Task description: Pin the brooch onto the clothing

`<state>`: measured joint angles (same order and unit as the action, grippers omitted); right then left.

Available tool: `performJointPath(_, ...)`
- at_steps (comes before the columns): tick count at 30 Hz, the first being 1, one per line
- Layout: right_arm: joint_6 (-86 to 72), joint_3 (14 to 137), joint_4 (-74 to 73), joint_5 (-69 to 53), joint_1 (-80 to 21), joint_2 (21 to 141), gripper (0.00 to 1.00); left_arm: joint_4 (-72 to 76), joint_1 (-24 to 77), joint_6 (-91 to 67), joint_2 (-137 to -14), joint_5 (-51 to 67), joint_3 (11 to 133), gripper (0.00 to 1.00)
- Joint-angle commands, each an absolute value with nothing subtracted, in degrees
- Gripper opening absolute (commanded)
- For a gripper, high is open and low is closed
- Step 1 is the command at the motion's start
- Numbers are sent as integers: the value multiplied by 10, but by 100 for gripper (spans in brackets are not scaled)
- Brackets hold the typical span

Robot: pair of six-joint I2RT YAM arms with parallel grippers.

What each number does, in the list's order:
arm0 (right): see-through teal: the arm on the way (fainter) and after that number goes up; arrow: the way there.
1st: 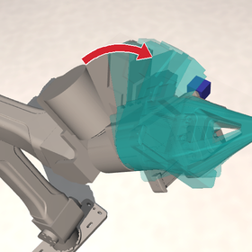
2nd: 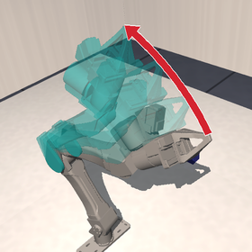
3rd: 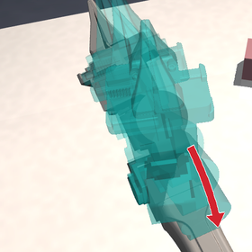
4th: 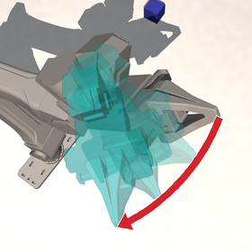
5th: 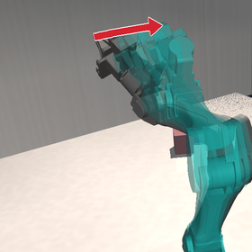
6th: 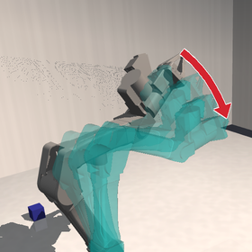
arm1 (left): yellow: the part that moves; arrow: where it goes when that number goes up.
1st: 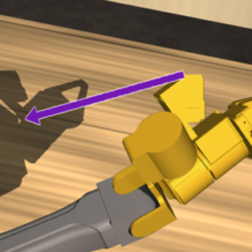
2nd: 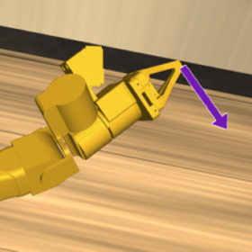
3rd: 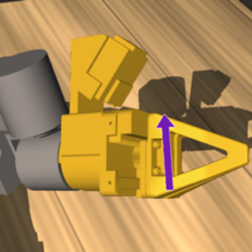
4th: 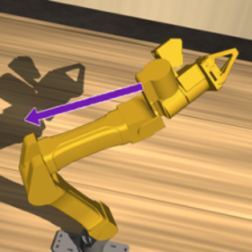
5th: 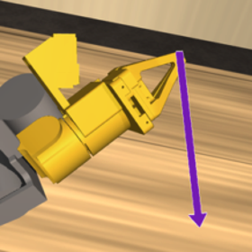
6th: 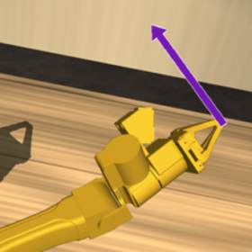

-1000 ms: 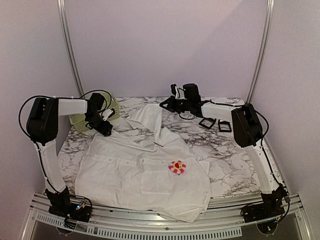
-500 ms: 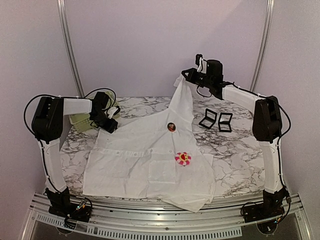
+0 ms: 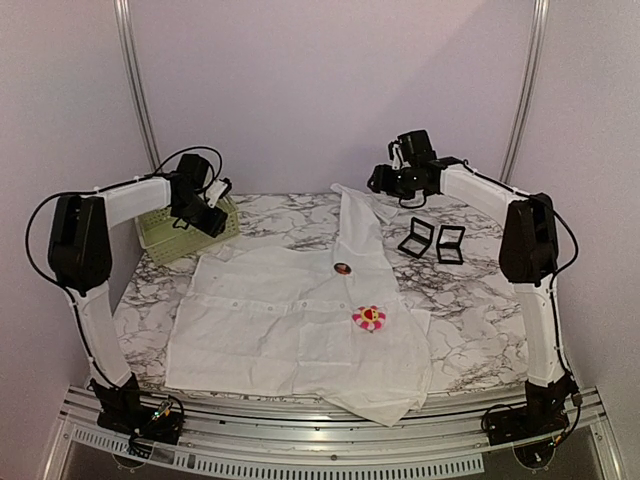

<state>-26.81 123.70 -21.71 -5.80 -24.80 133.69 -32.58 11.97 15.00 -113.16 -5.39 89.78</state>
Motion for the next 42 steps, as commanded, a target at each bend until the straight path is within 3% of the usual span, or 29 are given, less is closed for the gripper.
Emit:
performJointPath(1, -247, 1168, -494, 59, -277, 1209, 61, -397, 142, 149, -1073, -22, 883, 64)
performJointPath(6, -386, 938, -626, 34, -322, 1092, 62, -369, 176, 143, -1060, -32, 782, 62)
performJointPath(13, -467, 700, -528, -137, -339, 948, 67, -341, 186, 153, -1084, -72, 718, 60)
performJointPath(19, -503, 601, -480, -109, -349, 937, 67, -328, 178, 179, -1083, -127, 664, 60)
performJointPath(25, -504, 573, -379, -135, -347, 954, 59, -345, 128, 155, -1072, -132, 662, 61)
performJointPath(30, -509, 560, -322, -137, -345, 953, 40, -356, 120, 182, -1010, -94, 667, 75)
performJointPath(34, -493, 579, -315, -137, -333, 955, 43, -408, 99, 159, -1025, -98, 696, 98)
performJointPath(42, -477, 615, -365, -72, -293, 946, 48, -431, 73, 90, -1083, -91, 700, 100)
